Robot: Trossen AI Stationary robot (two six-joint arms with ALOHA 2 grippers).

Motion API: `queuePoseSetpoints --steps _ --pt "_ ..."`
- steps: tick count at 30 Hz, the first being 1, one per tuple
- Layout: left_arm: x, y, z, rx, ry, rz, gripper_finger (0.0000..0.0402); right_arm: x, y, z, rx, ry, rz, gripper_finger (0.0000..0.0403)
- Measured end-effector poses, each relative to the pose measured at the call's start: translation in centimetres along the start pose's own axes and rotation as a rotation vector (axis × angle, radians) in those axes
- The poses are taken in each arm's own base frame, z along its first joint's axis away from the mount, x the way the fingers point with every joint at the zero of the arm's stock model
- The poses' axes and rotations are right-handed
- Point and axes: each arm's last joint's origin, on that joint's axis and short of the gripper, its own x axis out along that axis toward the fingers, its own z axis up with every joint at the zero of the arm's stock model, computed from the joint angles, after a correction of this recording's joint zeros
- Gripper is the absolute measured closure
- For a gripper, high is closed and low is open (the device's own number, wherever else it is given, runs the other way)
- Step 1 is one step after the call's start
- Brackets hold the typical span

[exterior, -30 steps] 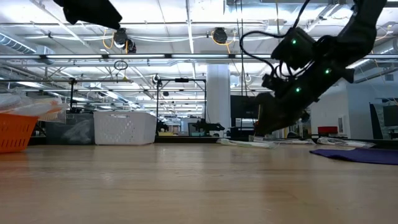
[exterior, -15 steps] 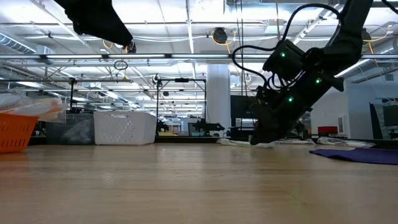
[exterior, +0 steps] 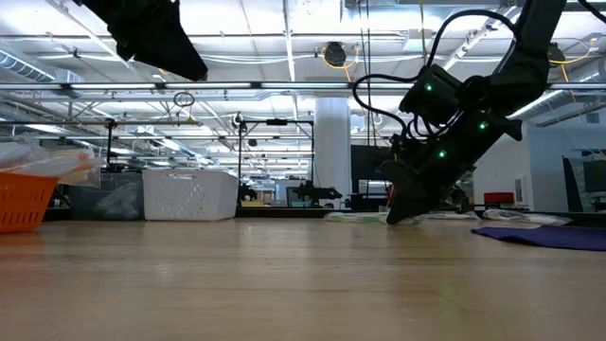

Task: Pick & Place Toothbrushes
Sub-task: Put the green toothbrush into the white bin

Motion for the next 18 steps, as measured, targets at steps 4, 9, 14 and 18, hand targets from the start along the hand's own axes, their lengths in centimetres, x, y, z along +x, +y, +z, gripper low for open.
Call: queuePoseSetpoints --steps 4,9,14,18 --pt "0.0 0.0 0.0 -0.002 -0.002 -0.001 0.0245 0.0 -0.1 0.1 0.009 -0.002 0.007 0.0386" --pt "0.0 -0.2 0.3 -0.036 -0.025 -0.013 0.0245 -0.4 0.9 0.7 -0.013 -0.059 0.123 0.0387" --pt "0.0 -0.4 0.8 -0.07 -0.059 -0.033 0.0245 -2.4 3.0 2.6 -0.034 -0.226 0.316 0.0387" --pt "0.0 -0.5 0.9 -0.096 -0.072 -0.042 0.0245 -4.8 4.6 3.5 -0.066 -0.337 0.452 0.0387"
